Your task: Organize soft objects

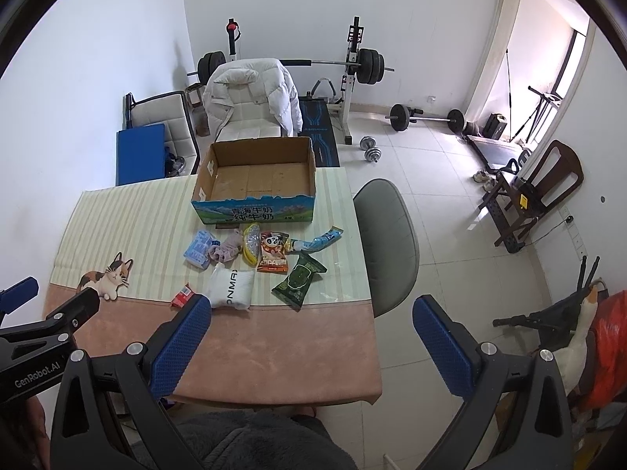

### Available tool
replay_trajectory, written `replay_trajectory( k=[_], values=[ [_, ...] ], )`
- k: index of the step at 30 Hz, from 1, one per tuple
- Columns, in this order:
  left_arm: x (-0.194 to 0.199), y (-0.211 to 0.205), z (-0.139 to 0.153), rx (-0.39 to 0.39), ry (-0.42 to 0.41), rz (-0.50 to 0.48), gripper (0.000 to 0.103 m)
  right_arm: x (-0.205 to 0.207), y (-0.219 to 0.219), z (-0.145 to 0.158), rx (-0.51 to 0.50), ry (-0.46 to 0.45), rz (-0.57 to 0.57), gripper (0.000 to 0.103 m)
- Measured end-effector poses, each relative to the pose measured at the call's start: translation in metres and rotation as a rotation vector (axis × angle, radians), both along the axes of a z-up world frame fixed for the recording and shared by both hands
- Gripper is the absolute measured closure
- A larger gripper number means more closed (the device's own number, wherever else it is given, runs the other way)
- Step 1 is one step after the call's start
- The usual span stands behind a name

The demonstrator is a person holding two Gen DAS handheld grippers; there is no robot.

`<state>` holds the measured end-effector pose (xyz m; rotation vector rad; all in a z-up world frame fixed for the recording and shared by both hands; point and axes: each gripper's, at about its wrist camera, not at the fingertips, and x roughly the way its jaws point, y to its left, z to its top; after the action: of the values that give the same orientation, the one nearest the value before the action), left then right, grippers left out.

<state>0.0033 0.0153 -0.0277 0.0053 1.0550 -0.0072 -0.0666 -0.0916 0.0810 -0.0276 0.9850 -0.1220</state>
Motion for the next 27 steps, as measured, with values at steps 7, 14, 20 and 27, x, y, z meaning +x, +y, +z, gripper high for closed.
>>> replay_trajectory(
  k=[7,14,20,27],
  values=[
    [0.001,0.008,0.0,0.0,0.002,0.003,0.0,0.0,0.002,0.001,0.005,0.001,0.002,0.0],
    [0.001,0.014,-0.003,0.002,0.002,0.001,0.0,0.0,0.005,0.002,0.008,0.003,0.002,0.0],
    [0.002,0.016,-0.001,0.0,0.002,0.006,0.0,0.0,0.005,0.001,0.01,0.003,0.002,0.0],
    [0.035,0.052,-0.047,0.013,0.022,0.113,0.0,0.021,0.004,-0.022,0.009,0.025,-0.022,0.0]
  ],
)
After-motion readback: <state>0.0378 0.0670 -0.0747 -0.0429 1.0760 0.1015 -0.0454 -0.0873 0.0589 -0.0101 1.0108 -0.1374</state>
